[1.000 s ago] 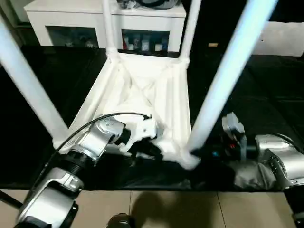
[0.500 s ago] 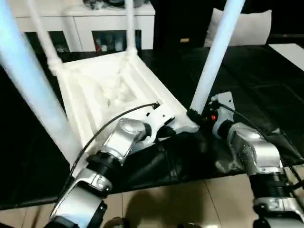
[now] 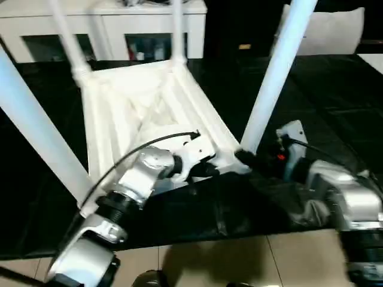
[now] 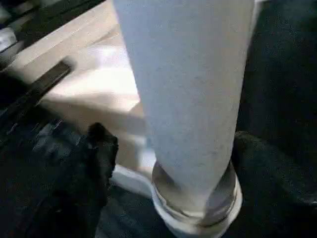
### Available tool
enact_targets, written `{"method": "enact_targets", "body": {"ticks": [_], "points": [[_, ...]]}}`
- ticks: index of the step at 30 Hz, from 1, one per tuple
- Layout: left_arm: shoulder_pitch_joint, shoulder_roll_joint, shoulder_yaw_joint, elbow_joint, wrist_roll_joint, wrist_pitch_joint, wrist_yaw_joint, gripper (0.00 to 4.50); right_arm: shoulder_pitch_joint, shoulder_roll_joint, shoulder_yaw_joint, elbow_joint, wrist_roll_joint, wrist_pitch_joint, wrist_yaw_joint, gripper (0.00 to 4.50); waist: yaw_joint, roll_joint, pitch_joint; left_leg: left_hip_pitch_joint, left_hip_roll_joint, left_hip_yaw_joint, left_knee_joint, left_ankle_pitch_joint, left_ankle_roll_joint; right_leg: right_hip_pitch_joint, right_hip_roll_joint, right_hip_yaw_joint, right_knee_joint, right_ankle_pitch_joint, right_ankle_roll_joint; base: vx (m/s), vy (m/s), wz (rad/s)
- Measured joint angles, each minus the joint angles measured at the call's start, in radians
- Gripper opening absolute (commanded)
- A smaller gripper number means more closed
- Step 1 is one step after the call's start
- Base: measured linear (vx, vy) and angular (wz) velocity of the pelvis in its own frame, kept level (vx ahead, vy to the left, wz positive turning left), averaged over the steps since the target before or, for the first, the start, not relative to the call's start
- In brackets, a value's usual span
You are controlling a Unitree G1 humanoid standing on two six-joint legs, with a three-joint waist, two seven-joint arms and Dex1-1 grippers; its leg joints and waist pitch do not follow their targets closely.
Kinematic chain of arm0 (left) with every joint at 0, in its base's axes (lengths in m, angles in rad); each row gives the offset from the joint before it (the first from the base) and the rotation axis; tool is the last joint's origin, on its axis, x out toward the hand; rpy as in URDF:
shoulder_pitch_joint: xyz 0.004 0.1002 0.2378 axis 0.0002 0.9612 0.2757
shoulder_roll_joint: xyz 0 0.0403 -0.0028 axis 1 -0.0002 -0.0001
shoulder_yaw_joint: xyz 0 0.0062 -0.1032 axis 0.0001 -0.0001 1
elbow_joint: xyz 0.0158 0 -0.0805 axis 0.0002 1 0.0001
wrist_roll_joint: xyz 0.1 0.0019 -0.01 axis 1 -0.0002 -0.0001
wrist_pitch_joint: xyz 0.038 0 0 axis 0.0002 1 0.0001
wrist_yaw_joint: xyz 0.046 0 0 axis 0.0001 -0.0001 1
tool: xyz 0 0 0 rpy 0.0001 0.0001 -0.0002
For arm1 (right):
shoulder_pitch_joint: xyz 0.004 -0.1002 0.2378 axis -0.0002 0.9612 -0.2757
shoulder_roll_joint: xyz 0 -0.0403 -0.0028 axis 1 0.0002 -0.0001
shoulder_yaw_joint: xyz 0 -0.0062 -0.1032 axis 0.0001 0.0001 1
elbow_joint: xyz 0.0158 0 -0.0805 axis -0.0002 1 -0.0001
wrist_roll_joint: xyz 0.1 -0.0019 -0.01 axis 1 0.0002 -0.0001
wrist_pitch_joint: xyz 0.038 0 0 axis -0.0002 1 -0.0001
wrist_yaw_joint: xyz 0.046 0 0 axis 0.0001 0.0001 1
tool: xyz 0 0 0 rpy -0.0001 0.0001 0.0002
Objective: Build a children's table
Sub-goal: Rotate leg to tighten
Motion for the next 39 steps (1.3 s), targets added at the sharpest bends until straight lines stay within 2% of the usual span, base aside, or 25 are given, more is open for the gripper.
{"method": "enact_targets", "body": {"ticks": [1,2,5,7,14,17,18,27,31,39], "points": [[0.001,0.012,-0.003,0.000,-0.006,-0.013,-0.025,0.00,0.001,-0.030,0.015,0.000,0.000,-0.016,0.040,4.13,0.004,0.000,0.000,0.000,0.000,0.001,0.000,0.000,0.000,0.000,-0.001,0.000,0.000,0.000,0.000,0.000,0.000,0.00],[0.003,0.024,-0.004,0.000,-0.015,-0.025,-0.052,0.00,0.001,-0.053,0.016,0.001,-0.003,-0.033,0.069,4.35,0.007,0.000,0.000,0.000,0.000,0.001,0.000,0.000,0.000,0.000,-0.001,0.000,0.000,0.000,-0.001,0.000,0.000,0.00],[0.009,0.073,-0.006,0.000,-0.033,-0.059,-0.137,0.00,0.001,-0.122,0.048,0.013,-0.011,-0.073,0.165,4.35,0.013,0.000,0.000,0.000,0.000,0.002,0.001,0.000,0.000,0.001,-0.001,0.000,0.000,0.000,-0.001,0.000,0.000,0.00],[0.012,0.089,-0.006,-0.001,-0.039,-0.065,-0.171,0.00,0.001,-0.135,0.050,0.021,-0.011,-0.080,0.204,4.35,0.019,0.000,0.000,0.000,0.000,0.002,0.002,0.000,0.000,0.001,-0.001,0.000,0.001,0.000,-0.001,0.000,0.000,0.00],[0.019,0.160,-0.052,-0.035,-0.055,-0.120,-0.322,0.00,0.000,-0.169,0.114,0.024,0.010,-0.091,0.390,3.61,0.047,-0.001,0.000,0.000,0.000,0.002,0.006,0.000,0.000,0.003,-0.002,0.000,0.003,0.000,-0.002,0.000,0.000,0.00],[0.019,0.176,-0.069,-0.044,-0.059,-0.134,-0.367,0.00,0.000,-0.182,0.151,0.026,0.016,-0.105,0.443,3.50,0.055,-0.001,0.000,0.000,0.000,0.003,0.010,0.000,0.000,0.003,-0.004,0.001,0.006,0.000,-0.002,0.000,0.000,0.00],[0.019,0.177,-0.074,-0.047,-0.059,-0.136,-0.376,0.00,0.000,-0.184,0.157,0.026,0.017,-0.105,0.450,3.27,0.057,-0.001,0.000,0.000,0.000,0.004,0.011,0.000,0.000,0.003,-0.004,0.001,0.007,0.000,-0.002,0.000,0.000,0.00],[0.019,0.177,-0.087,-0.050,-0.061,-0.150,-0.400,0.00,0.000,-0.163,0.167,0.055,0.033,-0.133,0.491,2.59,0.055,-0.002,0.000,0.001,-0.001,0.005,0.019,0.000,0.000,0.003,-0.008,0.001,0.017,-0.001,-0.001,0.000,0.000,0.00],[0.020,0.178,-0.086,-0.050,-0.061,-0.151,-0.400,0.00,0.000,-0.154,0.174,0.064,0.033,-0.150,0.492,2.13,0.055,-0.003,0.000,0.001,-0.001,0.005,0.019,0.000,0.000,0.003,-0.008,0.001,0.017,-0.001,-0.001,0.000,0.000,0.00],[0.024,0.173,-0.083,-0.050,-0.063,-0.143,-0.392,0.00,0.011,-0.151,0.168,0.063,0.037,-0.159,0.487,1.95,0.054,-0.004,-0.001,0.001,-0.001,0.005,0.019,0.000,0.000,0.003,-0.008,0.001,0.018,0.000,-0.002,0.000,0.000,0.00]]}}
